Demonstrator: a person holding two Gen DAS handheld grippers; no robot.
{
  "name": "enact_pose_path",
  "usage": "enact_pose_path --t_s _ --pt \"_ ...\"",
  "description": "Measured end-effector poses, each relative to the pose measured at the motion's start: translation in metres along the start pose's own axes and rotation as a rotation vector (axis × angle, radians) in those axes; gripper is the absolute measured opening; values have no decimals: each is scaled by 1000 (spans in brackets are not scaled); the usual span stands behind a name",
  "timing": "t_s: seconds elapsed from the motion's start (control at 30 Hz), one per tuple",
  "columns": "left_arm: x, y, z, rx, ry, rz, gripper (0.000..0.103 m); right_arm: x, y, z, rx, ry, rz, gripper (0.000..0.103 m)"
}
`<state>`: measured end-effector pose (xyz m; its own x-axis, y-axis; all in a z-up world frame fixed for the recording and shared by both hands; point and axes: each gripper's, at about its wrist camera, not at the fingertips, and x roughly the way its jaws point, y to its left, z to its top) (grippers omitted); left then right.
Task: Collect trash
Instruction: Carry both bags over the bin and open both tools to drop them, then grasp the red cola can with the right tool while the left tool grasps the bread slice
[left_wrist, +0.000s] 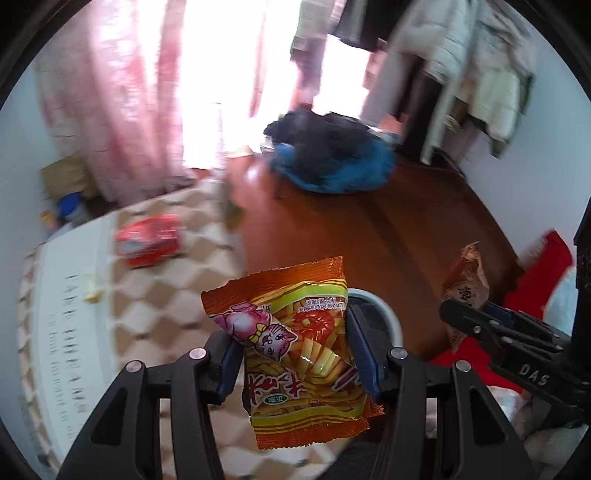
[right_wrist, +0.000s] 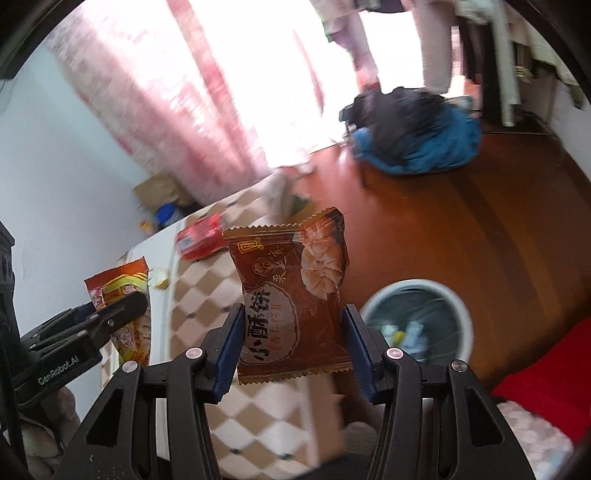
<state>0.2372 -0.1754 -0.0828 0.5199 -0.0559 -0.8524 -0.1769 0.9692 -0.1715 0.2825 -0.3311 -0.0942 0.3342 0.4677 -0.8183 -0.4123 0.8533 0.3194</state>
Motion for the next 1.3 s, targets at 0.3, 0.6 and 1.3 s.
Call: enact_pose_path --t_s 0.3,0.6,1.3 --pt "156 -69 -2 9 265 -120 49 11 -152 -19 177 64 -129 54" --pt "294 -69 -15 -29 506 -56 80 145 -254 -74 330 297 -120 54" --pt "216 -59 -32 33 363 133 101 188 -256 -80 300 400 -202 103"
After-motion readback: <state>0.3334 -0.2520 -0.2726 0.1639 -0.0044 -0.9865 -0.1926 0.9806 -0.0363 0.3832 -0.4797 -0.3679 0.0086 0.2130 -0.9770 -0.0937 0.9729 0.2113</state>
